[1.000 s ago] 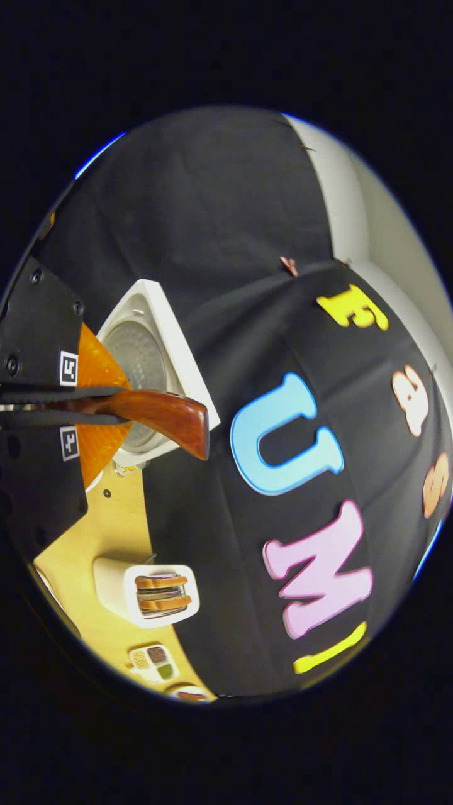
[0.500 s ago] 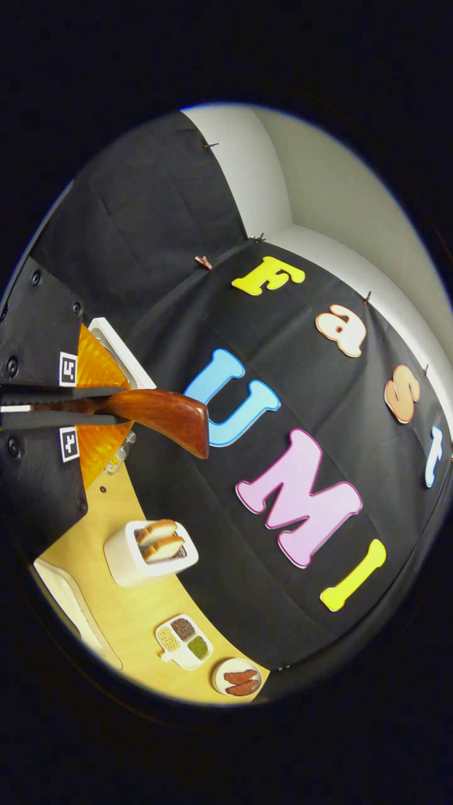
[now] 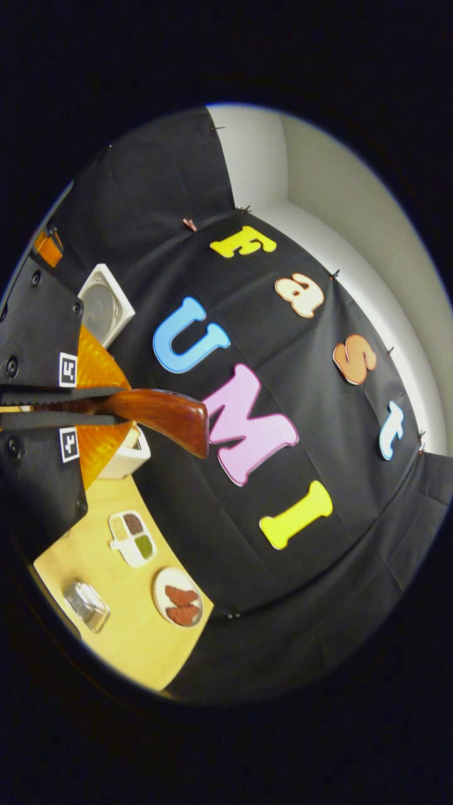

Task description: Close the left gripper, press the button to open the rice cooker; take a wooden spoon from the chopstick holder with the right hand, scoop a spoonful of rice and pour it into the rice cooker, then put the wooden spoon back into the chopstick holder.

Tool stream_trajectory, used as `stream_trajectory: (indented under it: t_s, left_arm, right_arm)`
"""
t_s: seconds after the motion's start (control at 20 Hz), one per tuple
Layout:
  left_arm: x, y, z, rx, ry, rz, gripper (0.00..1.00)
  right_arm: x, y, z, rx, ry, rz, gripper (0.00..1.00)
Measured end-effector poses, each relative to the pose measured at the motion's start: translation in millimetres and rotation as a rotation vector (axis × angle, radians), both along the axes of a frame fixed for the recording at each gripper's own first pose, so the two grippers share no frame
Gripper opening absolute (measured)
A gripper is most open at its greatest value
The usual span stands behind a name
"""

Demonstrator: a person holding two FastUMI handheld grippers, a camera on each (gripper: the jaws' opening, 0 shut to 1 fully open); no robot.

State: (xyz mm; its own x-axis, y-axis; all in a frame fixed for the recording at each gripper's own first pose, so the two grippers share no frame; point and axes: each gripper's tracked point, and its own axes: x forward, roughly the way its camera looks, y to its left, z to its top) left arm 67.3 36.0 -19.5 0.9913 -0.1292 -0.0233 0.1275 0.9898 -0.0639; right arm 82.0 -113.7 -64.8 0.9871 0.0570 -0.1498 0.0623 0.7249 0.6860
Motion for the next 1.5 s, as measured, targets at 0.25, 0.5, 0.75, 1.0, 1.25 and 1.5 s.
stream_trajectory:
  t_s: [0.25, 0.5, 0.75, 1.0, 1.25, 1.5]
  left_arm:
    - [4.8, -25.5, -0.1, -0.01, 0.018, -0.014, 0.96]
    - [3.1, -40.5, 4.1, 0.024, 0.022, -0.007, 0.95]
    - [2.5, -47.5, 5.4, 0.054, 0.035, 0.031, 0.95]
    - [5.5, -52.4, 9.8, 0.054, 0.05, 0.073, 0.95]
    - [12.3, -60.4, 15.5, 0.089, 0.046, 0.085, 0.95]
    - [22.4, -73.2, 14.1, 0.054, 0.06, 0.06, 0.95]
  right_arm:
    - [-29.5, -80.5, -53.7, -0.121, 0.089, -0.058, 0.08]
    - [-30.4, -112.6, -126.7, -0.32, 0.194, 0.0, 0.08]
    - [-18.1, -115.9, -188.2, -0.406, 0.269, 0.089, 0.09]
    - [-14.4, -115.0, -252.8, -0.352, 0.368, 0.119, 0.08]
    - [-19.2, -114.4, -285.7, -0.21, 0.426, 0.098, 0.11]
    - [-35.5, -127.8, -298.8, -0.146, 0.485, 0.023, 0.17]
